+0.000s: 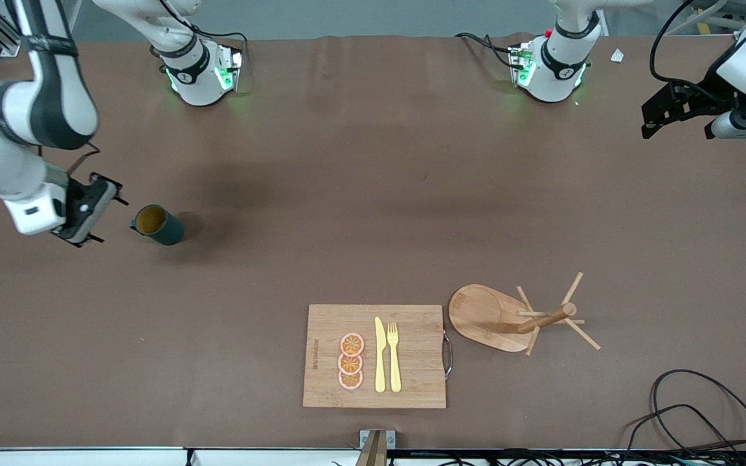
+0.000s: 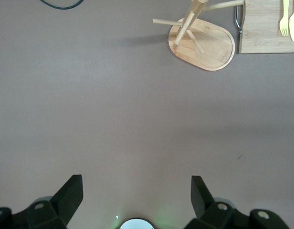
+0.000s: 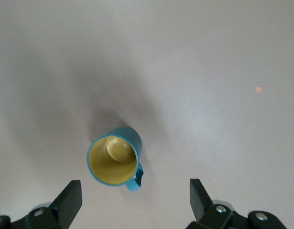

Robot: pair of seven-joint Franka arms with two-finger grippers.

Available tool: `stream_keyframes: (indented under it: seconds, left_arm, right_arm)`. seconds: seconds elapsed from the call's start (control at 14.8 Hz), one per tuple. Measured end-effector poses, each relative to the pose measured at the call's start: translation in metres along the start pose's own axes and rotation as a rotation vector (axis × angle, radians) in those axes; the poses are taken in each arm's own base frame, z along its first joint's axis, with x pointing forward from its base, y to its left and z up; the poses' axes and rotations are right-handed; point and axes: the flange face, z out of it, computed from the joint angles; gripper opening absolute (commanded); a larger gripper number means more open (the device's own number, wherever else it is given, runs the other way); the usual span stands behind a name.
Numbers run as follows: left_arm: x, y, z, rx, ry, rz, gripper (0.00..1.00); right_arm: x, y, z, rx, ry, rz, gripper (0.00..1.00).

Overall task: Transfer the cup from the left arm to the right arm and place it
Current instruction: 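Open the right gripper and raise it away from the mug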

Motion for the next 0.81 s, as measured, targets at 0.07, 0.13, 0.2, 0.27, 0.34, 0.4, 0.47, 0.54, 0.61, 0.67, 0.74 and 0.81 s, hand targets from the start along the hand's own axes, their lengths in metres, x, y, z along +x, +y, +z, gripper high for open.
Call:
stream_keyframes:
  seconds: [0.07, 0.13, 0.2, 0.27, 0.34, 0.4, 0.47, 0.54, 0.61, 0.67, 0.74, 0.81]
  left_arm:
    - [0.000, 0.000, 0.000, 0.000, 0.001, 0.000, 1.00]
    - [0.000, 0.000, -0.001, 0.000, 0.001, 0.000, 1.00]
    - [0.000, 0.000, -0.001, 0.000, 0.002, 0.001, 1.00]
    - [0.000, 0.000, -0.001, 0.000, 0.002, 0.001, 1.00]
    - [-0.001, 0.000, -0.001, 0.000, 0.002, 0.001, 1.00]
    - [-0.001, 0.000, -0.001, 0.000, 0.003, 0.001, 1.00]
    - [-0.001, 0.000, -0.001, 0.000, 0.003, 0.001, 1.00]
    - [-0.001, 0.000, -0.002, 0.000, 0.003, 0.001, 1.00]
    - [-0.001, 0.000, -0.002, 0.000, 0.004, 0.001, 1.00]
    - [-0.001, 0.000, -0.002, 0.000, 0.004, 0.001, 1.00]
    - [-0.001, 0.000, -0.002, 0.000, 0.004, 0.001, 1.00]
    - [-0.001, 0.000, -0.002, 0.000, 0.004, 0.001, 1.00]
  right_arm:
    - [0.003, 0.005, -0.026, 0.000, 0.004, 0.058, 1.00]
    - [0.006, 0.008, -0.050, 0.002, 0.006, 0.132, 1.00]
    - [0.008, 0.008, -0.071, 0.011, 0.004, 0.215, 1.00]
    - [0.009, 0.007, -0.086, 0.024, -0.003, 0.309, 1.00]
    - [0.011, 0.005, -0.099, 0.034, -0.011, 0.409, 1.00]
    - [0.011, 0.003, -0.110, 0.043, -0.019, 0.510, 1.00]
    - [0.012, 0.002, -0.120, 0.047, -0.026, 0.594, 1.00]
    - [0.012, 0.001, -0.130, 0.045, -0.028, 0.648, 1.00]
    - [0.011, 0.001, -0.139, 0.037, -0.024, 0.680, 1.00]
    - [0.007, 0.004, -0.148, 0.026, -0.015, 0.704, 1.00]
    - [0.002, 0.007, -0.155, 0.014, -0.004, 0.719, 1.00]
    - [-0.003, 0.010, -0.162, -0.001, 0.001, 0.729, 1.00]
